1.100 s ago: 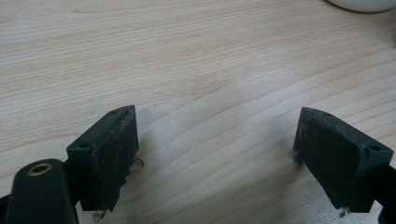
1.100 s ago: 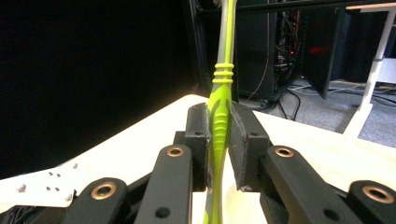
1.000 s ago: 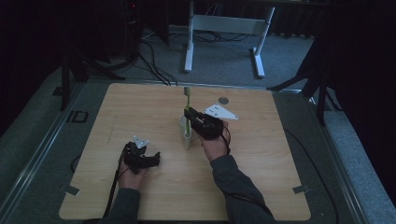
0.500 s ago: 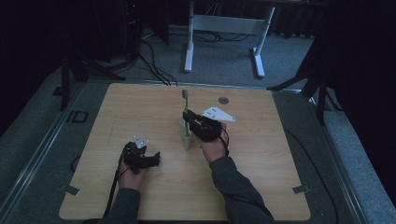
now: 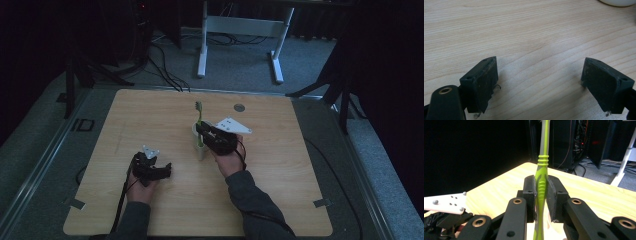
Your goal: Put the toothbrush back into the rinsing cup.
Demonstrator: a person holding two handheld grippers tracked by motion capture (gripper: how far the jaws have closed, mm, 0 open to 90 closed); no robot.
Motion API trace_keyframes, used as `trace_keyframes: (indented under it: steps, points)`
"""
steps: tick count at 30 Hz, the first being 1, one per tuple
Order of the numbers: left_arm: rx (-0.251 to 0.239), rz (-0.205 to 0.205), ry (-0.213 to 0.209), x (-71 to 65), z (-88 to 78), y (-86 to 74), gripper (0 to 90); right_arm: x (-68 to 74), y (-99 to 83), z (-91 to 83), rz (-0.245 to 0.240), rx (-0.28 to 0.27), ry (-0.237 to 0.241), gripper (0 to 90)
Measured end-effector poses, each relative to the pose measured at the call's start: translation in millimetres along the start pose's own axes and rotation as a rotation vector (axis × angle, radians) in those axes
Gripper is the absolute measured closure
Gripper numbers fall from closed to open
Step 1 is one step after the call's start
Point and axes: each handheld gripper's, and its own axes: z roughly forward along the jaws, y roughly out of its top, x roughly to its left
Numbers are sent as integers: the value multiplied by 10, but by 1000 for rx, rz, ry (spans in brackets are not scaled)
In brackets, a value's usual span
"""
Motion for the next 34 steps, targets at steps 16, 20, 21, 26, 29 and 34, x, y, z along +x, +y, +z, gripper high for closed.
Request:
trace_keyframes:
  steps: [16,20,21,26,29,34]
  points:
    - [2,3,-1,-4,-1,0,145,30,-163,-62,-102,72,-4,392]
    - [1,2,-1,-4,-1,0,145,30,-175,-82,-115,77,1,357]
    - [1,2,-2,-4,-1,0,146,31,-177,-86,-118,76,4,347]
    - [1,2,-2,-4,-1,0,146,19,-194,-88,-133,93,15,303]
    - [0,1,-2,-5,0,0,146,1,-214,-98,-132,103,16,293]
    - [2,3,-2,-3,-2,0,146,-33,-268,-166,-132,127,26,290]
